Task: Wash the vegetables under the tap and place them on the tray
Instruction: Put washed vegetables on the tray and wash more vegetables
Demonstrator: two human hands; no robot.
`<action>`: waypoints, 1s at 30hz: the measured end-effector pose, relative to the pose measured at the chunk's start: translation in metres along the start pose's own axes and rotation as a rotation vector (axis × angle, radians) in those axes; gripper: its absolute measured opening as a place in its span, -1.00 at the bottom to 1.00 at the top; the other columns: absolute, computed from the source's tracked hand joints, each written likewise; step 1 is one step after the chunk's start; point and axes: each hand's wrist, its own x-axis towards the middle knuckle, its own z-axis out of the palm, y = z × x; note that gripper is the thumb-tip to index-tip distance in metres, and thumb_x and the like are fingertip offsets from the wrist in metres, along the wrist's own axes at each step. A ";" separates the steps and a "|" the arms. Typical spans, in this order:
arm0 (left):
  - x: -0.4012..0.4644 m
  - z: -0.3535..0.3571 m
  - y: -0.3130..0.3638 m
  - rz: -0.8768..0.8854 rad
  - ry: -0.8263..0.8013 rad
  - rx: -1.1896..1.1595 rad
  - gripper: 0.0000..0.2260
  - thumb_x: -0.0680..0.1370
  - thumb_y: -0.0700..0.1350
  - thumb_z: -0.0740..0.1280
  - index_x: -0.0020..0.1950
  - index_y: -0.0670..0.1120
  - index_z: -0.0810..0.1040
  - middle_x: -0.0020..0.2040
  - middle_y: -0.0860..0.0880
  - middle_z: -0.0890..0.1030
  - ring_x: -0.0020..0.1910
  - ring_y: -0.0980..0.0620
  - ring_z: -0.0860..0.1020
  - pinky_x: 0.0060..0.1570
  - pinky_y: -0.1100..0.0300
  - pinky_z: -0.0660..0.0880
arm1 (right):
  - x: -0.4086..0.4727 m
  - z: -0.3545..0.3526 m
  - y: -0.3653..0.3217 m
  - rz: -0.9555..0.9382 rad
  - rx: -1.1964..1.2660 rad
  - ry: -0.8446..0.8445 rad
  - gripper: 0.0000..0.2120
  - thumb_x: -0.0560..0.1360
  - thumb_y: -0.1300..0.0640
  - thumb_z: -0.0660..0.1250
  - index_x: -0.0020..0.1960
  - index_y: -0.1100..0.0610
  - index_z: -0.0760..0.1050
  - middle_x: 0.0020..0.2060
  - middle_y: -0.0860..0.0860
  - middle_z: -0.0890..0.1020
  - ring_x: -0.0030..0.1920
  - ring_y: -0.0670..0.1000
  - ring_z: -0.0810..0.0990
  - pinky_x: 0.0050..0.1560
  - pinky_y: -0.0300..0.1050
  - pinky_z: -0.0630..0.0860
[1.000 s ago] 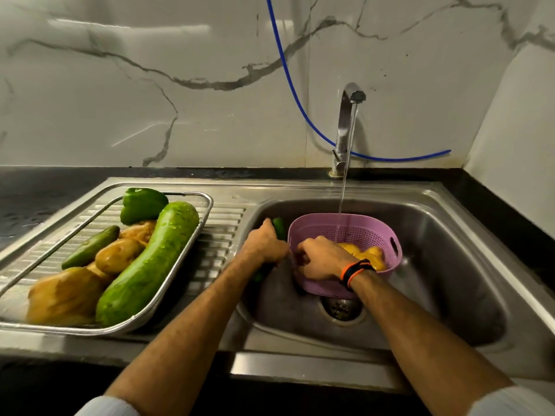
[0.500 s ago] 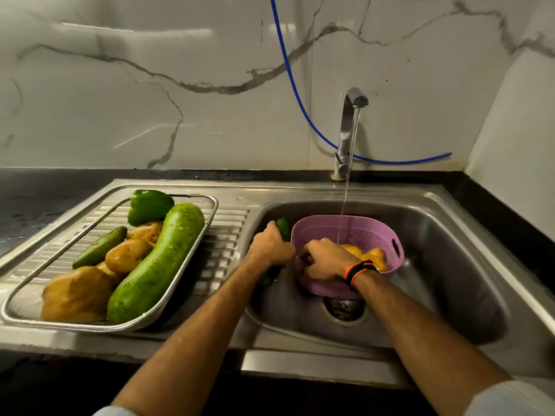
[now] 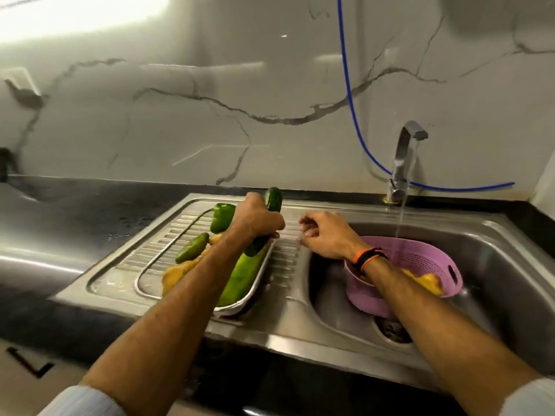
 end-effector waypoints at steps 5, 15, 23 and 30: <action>-0.005 -0.051 -0.031 -0.077 0.076 0.033 -0.48 0.31 -0.11 0.62 0.15 -0.13 0.46 0.04 -0.14 0.59 -0.07 -0.10 0.65 -0.12 0.02 0.65 | 0.004 0.021 -0.051 -0.114 -0.007 0.043 -0.64 0.43 0.05 0.46 0.20 0.12 0.59 0.08 0.01 0.67 0.07 -0.04 0.62 0.10 -0.21 0.50; 0.004 -0.079 -0.069 -0.095 0.175 0.054 -0.49 0.35 -0.09 0.60 0.20 -0.15 0.48 0.09 -0.13 0.51 0.10 -0.07 0.53 -0.02 0.08 0.57 | 0.008 0.048 -0.084 -0.169 -0.049 0.043 -0.62 0.44 -0.01 0.46 0.20 0.11 0.59 0.12 0.04 0.63 0.13 0.03 0.58 0.17 -0.09 0.51; 0.014 -0.078 -0.082 -0.058 0.058 0.191 -0.43 0.41 0.15 0.53 0.29 -0.13 0.53 0.17 -0.10 0.60 0.04 -0.01 0.53 -0.07 0.14 0.49 | 0.008 0.055 -0.082 -0.140 -0.037 0.067 -0.64 0.46 -0.09 0.44 0.16 0.10 0.59 0.11 0.03 0.61 0.10 0.01 0.57 0.11 -0.16 0.47; 0.011 -0.074 -0.090 0.028 -0.004 0.170 -0.39 0.38 0.07 0.59 0.36 -0.09 0.51 0.20 -0.10 0.61 0.15 -0.05 0.58 0.10 0.08 0.57 | 0.005 0.059 -0.081 -0.122 -0.048 0.092 -0.63 0.47 -0.09 0.44 0.16 0.12 0.59 0.11 0.03 0.60 0.08 -0.02 0.53 0.01 -0.26 0.33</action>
